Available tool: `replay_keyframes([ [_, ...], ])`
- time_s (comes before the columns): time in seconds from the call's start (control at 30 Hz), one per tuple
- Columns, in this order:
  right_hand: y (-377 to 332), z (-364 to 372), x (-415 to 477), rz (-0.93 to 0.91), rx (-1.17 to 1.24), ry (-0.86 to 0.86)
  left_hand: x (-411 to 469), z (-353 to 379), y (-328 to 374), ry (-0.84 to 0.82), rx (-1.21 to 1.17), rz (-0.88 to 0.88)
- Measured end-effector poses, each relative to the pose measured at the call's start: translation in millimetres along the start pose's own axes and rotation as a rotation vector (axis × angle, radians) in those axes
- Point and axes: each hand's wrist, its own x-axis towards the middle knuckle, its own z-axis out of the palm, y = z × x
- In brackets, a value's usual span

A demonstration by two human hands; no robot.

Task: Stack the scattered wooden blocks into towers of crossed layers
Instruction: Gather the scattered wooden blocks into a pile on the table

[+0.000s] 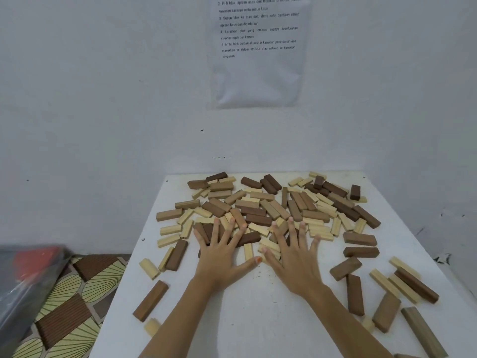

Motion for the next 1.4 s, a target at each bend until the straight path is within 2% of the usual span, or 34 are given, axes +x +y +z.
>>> replay_keyframes([
  [0.33,2.6,-3.7,8.8,-0.030,0.025,-0.018,8.6,-9.2,2.8,-0.102,0.020,-0.035],
  [0.53,-15.3,-22.9,-11.5,-0.077,0.171,0.012,-24.7,-17.5,2.1,0.058,-0.057,-0.090],
  [0.67,-37.2,-25.4,-28.5,-0.136,0.228,-0.007,-61.4,-19.2,-8.7,0.105,-0.084,-0.174],
  [0.87,-69.2,-23.4,-43.0,-0.206,0.219,-0.057,-124.4,-10.1,-33.9,0.161,-0.126,-0.359],
  [1.0,-87.9,-16.6,-40.4,-0.266,0.146,-0.071,-148.4,-2.0,-49.3,0.139,-0.106,-0.467],
  [1.17,-102.4,-6.4,-28.9,-0.345,0.052,-0.071,-140.1,-1.3,-56.7,0.136,-0.095,-0.486],
  [1.4,-104.6,-0.7,-3.4,-0.335,-0.017,-0.082,-109.4,-4.8,-65.8,0.144,-0.124,-0.443],
])
